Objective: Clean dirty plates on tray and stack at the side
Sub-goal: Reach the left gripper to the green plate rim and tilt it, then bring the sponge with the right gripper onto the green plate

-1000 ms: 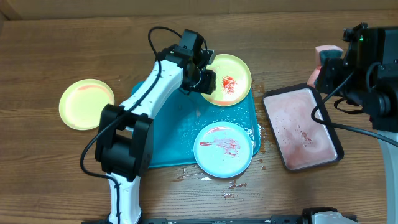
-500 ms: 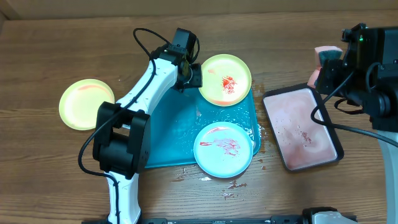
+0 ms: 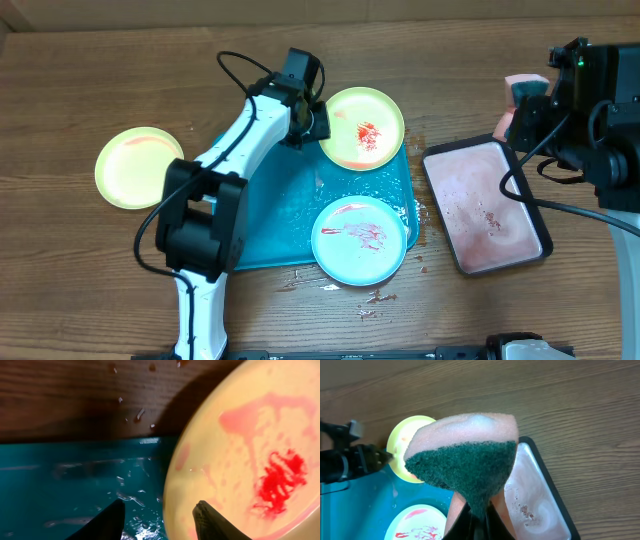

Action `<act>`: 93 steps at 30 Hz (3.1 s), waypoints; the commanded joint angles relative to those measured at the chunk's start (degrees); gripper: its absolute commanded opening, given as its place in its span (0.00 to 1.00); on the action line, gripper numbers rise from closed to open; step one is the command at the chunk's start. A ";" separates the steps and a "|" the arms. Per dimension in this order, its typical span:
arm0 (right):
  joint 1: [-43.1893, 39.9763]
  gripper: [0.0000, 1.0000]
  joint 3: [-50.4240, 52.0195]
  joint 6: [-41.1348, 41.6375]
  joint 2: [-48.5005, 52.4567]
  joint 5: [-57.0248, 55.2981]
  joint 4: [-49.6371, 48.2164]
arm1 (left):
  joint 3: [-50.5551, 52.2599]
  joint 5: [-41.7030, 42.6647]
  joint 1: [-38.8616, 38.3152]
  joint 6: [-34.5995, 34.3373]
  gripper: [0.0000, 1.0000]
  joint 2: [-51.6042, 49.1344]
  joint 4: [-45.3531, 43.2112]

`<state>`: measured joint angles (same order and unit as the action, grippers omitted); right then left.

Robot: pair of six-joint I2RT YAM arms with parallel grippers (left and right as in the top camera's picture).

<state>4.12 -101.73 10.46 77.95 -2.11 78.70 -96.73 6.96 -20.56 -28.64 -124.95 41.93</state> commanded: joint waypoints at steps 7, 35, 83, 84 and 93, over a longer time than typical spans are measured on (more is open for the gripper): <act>-0.02 0.04 -0.46 -0.26 -0.31 1.07 -0.31 | 0.09 1.68 -2.08 -1.20 0.41 -3.56 -2.01; 2.95 0.04 -0.44 -3.69 7.39 14.51 -0.83 | -0.55 -9.22 3.69 9.03 0.04 7.19 17.86; 28.70 0.04 4.24 15.39 53.02 28.37 -25.92 | 14.58 0.37 7.15 10.47 0.04 7.19 5.33; 29.38 0.04 4.24 16.39 53.55 28.35 -26.73 | 14.58 0.37 7.15 10.49 0.04 7.19 5.35; 31.19 0.04 4.24 27.87 54.42 23.58 -33.29 | 14.58 0.59 7.08 10.47 0.04 7.19 5.60</act>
<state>35.05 -97.54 31.22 129.93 25.76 46.39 -82.98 7.51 -13.72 -19.05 -118.52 47.70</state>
